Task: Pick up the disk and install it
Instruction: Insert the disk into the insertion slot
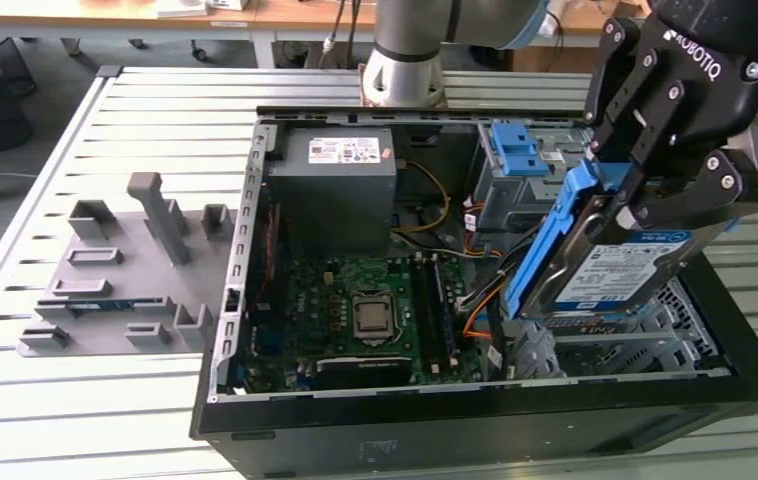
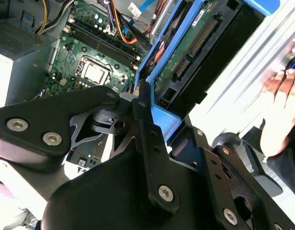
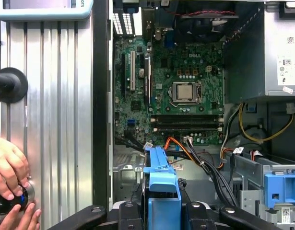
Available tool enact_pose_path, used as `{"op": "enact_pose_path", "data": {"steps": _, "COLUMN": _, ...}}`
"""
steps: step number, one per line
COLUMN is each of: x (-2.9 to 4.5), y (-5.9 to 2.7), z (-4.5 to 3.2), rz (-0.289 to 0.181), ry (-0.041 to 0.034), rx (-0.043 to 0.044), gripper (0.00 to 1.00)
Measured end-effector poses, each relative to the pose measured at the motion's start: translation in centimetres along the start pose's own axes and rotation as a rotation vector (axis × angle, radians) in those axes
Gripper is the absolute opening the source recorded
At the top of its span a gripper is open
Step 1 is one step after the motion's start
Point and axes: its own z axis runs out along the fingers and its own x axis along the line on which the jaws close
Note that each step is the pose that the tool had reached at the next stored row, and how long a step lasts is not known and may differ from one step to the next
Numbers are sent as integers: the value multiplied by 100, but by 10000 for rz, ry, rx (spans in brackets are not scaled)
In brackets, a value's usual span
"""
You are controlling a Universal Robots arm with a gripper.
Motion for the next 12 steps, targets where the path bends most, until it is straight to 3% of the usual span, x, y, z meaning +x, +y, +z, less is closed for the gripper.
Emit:
{"op": "enact_pose_path", "data": {"steps": 3, "x": 0, "y": 0, "z": 1, "rz": -24, "ry": -3, "rx": 136, "gripper": 36}}
{"op": "enact_pose_path", "data": {"steps": 7, "x": 12, "y": -36, "z": 13, "rz": -23, "ry": -2, "rx": 135, "gripper": 36}}
{"op": "enact_pose_path", "data": {"steps": 12, "x": 23, "y": -140, "z": 30, "rz": -22, "ry": -1, "rx": 83, "gripper": 36}}
